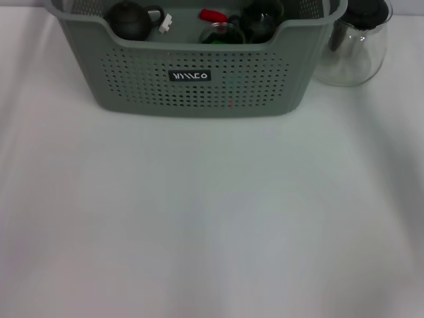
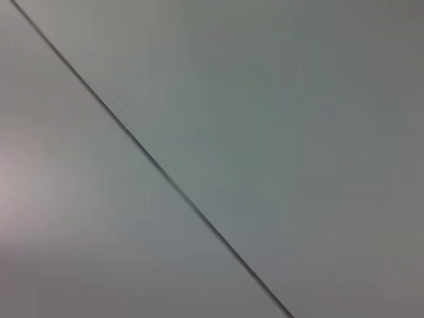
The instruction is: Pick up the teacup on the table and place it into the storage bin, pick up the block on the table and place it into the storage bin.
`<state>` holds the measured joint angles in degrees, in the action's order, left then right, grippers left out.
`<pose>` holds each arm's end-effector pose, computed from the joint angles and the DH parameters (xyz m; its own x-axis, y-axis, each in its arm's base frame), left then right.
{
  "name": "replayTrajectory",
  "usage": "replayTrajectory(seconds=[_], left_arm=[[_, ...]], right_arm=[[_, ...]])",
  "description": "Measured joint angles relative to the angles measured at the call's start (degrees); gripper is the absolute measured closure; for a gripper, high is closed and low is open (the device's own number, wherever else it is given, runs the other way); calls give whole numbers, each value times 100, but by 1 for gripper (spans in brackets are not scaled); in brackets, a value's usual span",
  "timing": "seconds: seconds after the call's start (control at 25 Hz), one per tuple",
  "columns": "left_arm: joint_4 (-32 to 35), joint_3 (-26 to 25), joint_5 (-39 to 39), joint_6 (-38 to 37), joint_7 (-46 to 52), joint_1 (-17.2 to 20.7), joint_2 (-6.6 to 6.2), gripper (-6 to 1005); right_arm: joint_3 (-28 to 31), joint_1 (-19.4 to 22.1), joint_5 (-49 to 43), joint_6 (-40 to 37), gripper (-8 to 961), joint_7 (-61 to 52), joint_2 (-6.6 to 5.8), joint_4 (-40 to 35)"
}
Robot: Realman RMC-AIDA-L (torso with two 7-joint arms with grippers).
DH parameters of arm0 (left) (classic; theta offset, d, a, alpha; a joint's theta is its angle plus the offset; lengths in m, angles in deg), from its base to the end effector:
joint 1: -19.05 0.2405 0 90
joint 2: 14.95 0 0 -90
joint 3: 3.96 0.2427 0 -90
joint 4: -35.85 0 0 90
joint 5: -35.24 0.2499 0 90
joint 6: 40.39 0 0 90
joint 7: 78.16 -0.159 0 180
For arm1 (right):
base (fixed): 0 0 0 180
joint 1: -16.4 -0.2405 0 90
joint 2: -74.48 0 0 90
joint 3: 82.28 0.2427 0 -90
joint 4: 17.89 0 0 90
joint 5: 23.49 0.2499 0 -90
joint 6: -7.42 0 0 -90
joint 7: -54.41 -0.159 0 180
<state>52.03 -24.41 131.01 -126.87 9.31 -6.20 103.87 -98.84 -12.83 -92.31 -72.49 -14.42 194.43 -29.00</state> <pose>-0.3862 0.3237 0.0963 -0.2468 -0.1407 0.9588 0.9435 -0.2605 0.2046 0.3253 0.3779 0.0432 0.0045 0.0442 -0.9990 -0.9333 -0.3584 -0.0201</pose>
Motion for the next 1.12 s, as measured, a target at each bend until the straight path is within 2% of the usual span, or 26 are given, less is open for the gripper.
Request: replayTrajectory(seconds=[0.16, 0.2, 0.4, 0.68, 0.88, 1.12], left_arm=[[-8, 133, -10, 84, -577, -2, 95, 166], [-13, 127, -41, 104, -904, -3, 154, 166], [-142, 116, -73, 71, -1714, -12, 248, 172], [-298, -51, -91, 158, -1911, -14, 262, 173], [-299, -110, -108, 540, -1903, -10, 266, 173], [-300, -113, -139, 413, -1916, 11, 323, 173]], right_arm=[[-56, -20, -22, 269, 12, 93, 13, 13], [-123, 5, -26, 289, 12, 252, 18, 34], [-310, 66, -28, 241, 12, 596, 30, 65], [-348, 72, -26, 326, 12, 979, 29, 224], [-311, 77, -18, 527, 11, 1026, 33, 276], [-338, 76, -21, 434, 11, 1002, 28, 302]])
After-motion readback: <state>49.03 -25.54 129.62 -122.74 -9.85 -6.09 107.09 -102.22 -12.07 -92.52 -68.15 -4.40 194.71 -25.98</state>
